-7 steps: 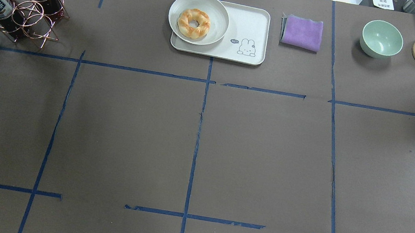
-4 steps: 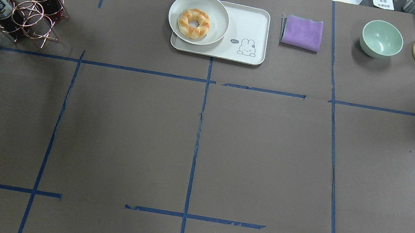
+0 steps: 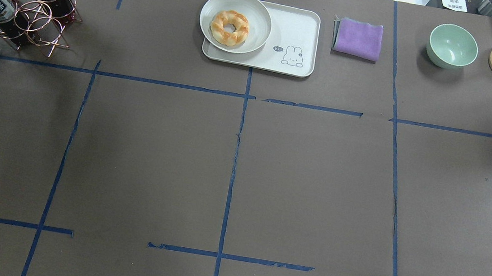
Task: Place tea on tray
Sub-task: 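Reach the left gripper down into the copper rack around a tea bottle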
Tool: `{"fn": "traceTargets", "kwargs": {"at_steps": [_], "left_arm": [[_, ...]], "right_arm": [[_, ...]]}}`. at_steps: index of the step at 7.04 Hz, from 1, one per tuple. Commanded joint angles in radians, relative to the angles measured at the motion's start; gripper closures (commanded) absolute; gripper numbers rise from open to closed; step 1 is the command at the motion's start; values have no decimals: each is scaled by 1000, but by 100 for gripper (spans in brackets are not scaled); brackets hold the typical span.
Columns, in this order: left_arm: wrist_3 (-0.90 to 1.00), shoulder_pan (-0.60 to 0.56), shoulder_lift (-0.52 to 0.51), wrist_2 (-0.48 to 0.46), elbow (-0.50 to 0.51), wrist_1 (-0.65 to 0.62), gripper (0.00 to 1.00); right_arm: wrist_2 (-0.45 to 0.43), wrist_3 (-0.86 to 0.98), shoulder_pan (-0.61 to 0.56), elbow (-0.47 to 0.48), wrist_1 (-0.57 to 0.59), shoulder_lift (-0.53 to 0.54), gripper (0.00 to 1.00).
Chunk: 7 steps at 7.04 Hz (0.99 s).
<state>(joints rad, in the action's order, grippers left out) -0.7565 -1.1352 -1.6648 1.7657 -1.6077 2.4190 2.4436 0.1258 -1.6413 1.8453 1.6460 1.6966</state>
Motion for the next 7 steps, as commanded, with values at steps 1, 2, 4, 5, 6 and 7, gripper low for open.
{"fn": "traceTargets", "kwargs": {"at_steps": [1, 2, 4, 5, 6, 7], "left_arm": [[-1, -1, -3, 0, 2, 0, 36], [0, -1, -3, 1, 0, 0, 66], [8, -1, -3, 4, -14, -1, 97], [11, -6, -3, 12, -26, -3, 100], [11, -32, 0, 52, -49, -12, 100], [11, -104, -1, 126, -52, -15, 100]], "right_arm": [[0, 0, 0, 0, 0, 0, 0], [0, 0, 0, 0, 2, 0, 0], [0, 0, 0, 2, 0, 0, 0], [0, 0, 0, 2, 0, 0, 0], [0, 0, 0, 2, 0, 0, 0], [0, 0, 0, 0, 0, 0, 0]]}}
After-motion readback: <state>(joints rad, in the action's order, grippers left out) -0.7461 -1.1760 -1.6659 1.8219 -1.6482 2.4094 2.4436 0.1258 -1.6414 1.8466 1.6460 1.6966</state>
